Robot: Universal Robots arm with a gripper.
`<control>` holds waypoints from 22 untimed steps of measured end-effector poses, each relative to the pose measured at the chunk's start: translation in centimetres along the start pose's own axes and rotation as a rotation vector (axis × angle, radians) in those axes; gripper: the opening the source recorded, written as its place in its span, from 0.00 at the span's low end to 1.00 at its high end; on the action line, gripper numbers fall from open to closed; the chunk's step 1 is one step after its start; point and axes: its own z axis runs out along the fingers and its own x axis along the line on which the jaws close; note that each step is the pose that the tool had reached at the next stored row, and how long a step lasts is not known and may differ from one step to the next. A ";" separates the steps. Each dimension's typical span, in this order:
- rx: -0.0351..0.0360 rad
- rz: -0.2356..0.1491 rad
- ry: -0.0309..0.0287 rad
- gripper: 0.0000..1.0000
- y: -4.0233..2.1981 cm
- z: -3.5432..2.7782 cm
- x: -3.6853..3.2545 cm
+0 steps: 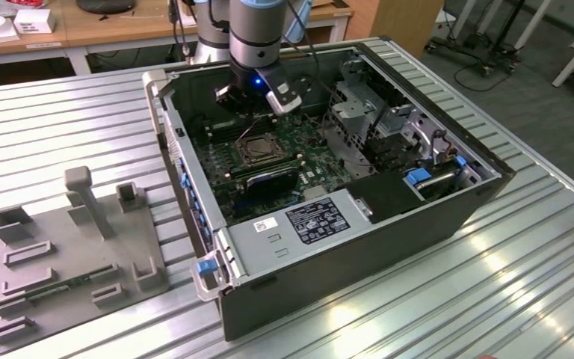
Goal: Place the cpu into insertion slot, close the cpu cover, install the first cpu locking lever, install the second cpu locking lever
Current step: 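Install the first cpu locking lever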
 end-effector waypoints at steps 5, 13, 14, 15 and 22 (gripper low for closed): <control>0.0001 0.000 0.0000 0.11 0.03 0.04 -0.16; 0.0003 0.000 0.0001 0.11 0.12 0.20 -0.25; 0.0002 0.000 0.0000 0.11 0.12 0.23 -0.25; 0.0001 0.000 0.0001 0.11 0.13 0.25 -0.24; -0.0001 0.000 0.0000 0.11 0.15 0.38 -0.27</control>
